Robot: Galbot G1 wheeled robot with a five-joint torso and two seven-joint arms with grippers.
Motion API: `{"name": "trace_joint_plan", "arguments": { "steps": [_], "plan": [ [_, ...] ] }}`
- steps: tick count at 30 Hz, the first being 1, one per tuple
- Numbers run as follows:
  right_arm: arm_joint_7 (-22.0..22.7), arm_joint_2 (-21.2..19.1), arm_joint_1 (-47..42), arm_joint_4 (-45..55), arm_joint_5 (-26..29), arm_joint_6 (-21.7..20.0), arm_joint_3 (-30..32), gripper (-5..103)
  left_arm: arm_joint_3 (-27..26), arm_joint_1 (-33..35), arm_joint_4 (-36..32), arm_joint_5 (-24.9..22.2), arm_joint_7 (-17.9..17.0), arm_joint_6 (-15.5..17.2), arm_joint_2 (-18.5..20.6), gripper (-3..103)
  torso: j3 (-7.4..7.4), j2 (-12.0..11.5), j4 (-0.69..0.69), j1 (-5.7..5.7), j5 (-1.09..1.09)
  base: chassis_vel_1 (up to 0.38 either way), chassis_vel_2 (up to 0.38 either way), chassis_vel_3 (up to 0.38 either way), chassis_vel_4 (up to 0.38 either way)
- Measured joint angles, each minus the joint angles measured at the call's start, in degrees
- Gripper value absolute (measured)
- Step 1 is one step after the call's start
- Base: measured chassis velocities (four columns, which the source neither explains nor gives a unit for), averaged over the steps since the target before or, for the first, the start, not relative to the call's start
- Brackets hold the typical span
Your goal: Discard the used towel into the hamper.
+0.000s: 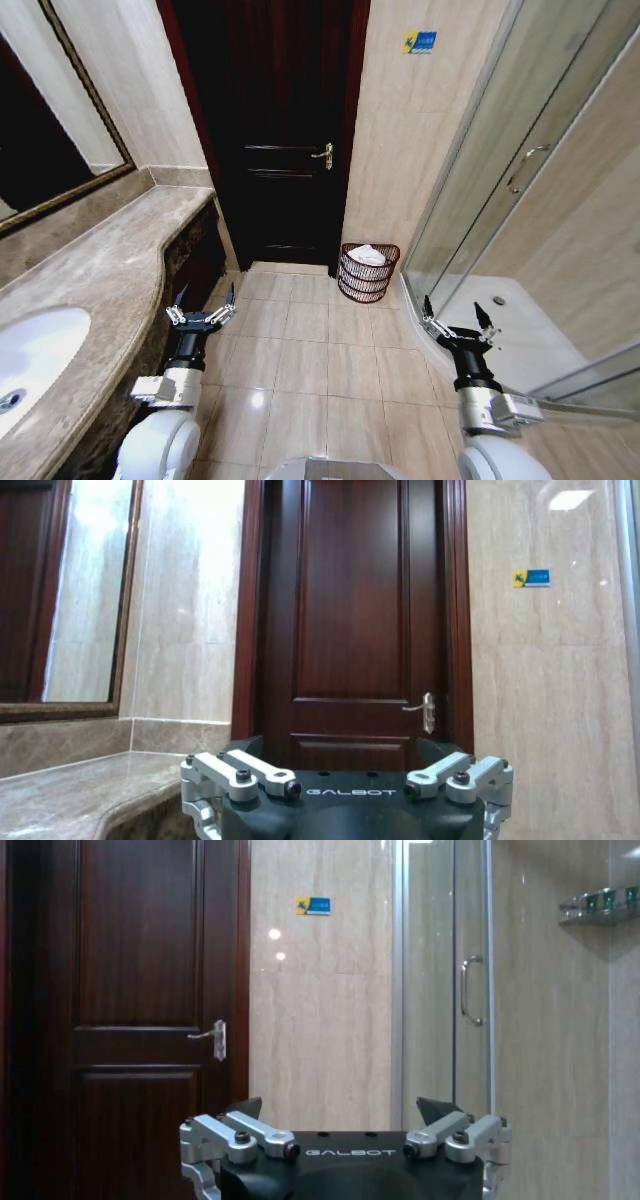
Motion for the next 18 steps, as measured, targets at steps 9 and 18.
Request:
{"name": "trace_joint_plan", "arguments": {
  "steps": [9, 18],
  "plan": [
    [0.00, 0.00, 0.00, 0.00, 0.00, 0.00, 0.00, 100, 0.00, 0.00, 0.00, 0.00, 0.00, 0.00, 0.00, 100, 0.00, 0.00, -0.01, 0.00, 0.00, 0.103, -0.097, -0.100, 0.087],
    [0.00, 0.00, 0.00, 0.00, 0.00, 0.00, 0.00, 100, 0.00, 0.00, 0.00, 0.00, 0.00, 0.00, 0.00, 100, 0.00, 0.00, 0.00, 0.00, 0.01, 0.092, -0.084, -0.088, 0.091]
  ]
}}
